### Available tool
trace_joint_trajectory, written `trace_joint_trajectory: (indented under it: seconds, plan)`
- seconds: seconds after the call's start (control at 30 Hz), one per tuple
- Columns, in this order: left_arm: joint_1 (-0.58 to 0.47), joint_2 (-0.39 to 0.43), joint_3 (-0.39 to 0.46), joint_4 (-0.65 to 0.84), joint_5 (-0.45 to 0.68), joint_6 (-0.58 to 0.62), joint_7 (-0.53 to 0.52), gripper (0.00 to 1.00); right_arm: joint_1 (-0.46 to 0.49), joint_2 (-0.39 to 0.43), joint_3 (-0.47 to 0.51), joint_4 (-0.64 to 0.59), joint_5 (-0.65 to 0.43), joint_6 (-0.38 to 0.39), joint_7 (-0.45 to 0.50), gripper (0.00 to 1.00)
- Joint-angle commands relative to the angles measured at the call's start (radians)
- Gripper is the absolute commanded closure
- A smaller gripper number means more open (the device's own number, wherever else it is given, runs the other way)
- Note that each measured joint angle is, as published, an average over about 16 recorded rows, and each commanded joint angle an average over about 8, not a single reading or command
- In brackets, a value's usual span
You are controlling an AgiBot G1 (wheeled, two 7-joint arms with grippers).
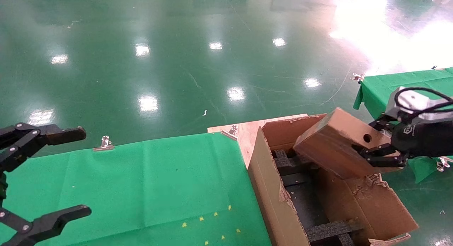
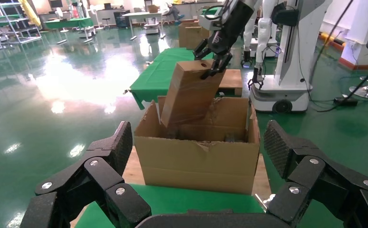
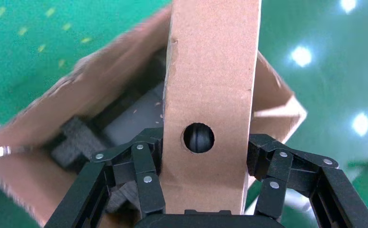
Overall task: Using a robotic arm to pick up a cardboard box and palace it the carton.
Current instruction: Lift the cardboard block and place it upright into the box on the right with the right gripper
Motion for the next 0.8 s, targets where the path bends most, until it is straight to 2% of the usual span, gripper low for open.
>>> trace_joint_trajectory:
  seconds: [0.03, 0.23, 0.33, 0.47, 0.63, 0.8]
  plan:
    - [0.0, 0.0, 0.0, 0.0, 0.0, 0.0, 0.0, 0.0, -0.022, 0.009, -0.009, -0.002, 0.002, 0.036, 0.055, 1.0]
    - [0.0, 0.0, 0.0, 0.0, 0.0, 0.0, 0.0, 0.0, -0.11, 0.066, -0.049, 0.02, 0.071, 0.175, 0.298, 1.0]
    - [0.0, 0.0, 0.0, 0.0, 0.0, 0.0, 0.0, 0.0, -0.139, 0.087, -0.065, 0.026, 0.102, 0.217, 0.37, 1.0]
    - [0.0, 0.0, 0.0, 0.0, 0.0, 0.0, 0.0, 0.0, -0.153, 0.099, -0.073, 0.029, 0.117, 0.239, 0.392, 1.0]
    - [0.0, 0.0, 0.0, 0.0, 0.0, 0.0, 0.0, 0.0, -0.144, 0.091, -0.069, 0.024, 0.113, 0.227, 0.373, 1.0]
    - [0.0, 0.0, 0.0, 0.0, 0.0, 0.0, 0.0, 0.0, -0.153, 0.086, -0.076, 0.013, 0.11, 0.237, 0.397, 1.0]
